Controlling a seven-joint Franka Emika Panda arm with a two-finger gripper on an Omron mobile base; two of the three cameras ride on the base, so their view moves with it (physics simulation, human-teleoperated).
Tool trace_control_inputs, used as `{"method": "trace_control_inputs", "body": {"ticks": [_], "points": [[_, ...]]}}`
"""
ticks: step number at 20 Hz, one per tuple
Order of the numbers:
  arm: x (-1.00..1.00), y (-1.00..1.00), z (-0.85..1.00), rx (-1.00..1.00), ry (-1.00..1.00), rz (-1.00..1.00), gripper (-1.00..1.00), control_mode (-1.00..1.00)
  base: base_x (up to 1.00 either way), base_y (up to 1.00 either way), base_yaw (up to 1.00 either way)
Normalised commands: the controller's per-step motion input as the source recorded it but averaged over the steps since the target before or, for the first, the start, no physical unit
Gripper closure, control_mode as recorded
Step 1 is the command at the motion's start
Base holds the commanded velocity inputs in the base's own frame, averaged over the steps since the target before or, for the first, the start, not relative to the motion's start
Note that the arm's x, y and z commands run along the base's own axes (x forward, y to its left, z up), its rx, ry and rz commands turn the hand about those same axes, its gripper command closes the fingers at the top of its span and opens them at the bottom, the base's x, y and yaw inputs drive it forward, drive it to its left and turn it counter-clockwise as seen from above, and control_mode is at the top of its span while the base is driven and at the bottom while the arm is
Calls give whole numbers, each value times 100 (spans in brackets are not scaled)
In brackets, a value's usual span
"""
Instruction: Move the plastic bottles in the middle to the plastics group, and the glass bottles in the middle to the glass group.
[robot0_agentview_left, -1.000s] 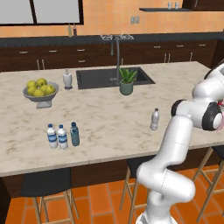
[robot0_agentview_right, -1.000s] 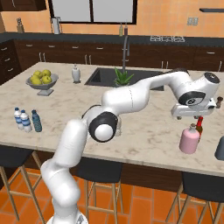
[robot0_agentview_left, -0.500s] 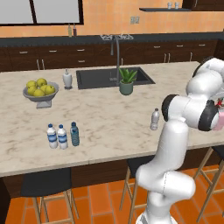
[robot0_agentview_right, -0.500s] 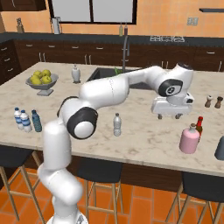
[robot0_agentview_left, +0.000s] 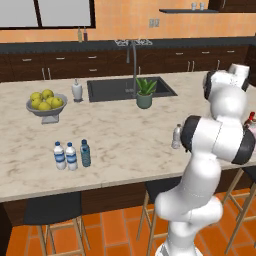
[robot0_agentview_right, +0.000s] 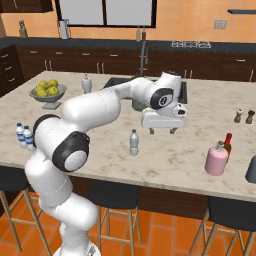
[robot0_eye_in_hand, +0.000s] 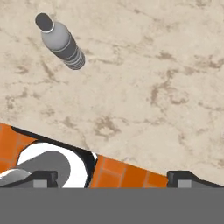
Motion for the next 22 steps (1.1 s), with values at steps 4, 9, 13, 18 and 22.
{"method": "trace_control_inputs", "body": {"ticks": [4,9,13,18,22], "points": [[7,92,-9,5,-8,-18,-100,-100,0,0,0],[37,82,-17,-2,-12,-39,-100,-100,0,0,0],[43,49,-16,-6,-4,-49,-100,-100,0,0,0],[51,10,-21,0,0,-9,-100,-100,0,0,0],[47,7,-18,0,0,0,-100,-100,0,0,0]]}}
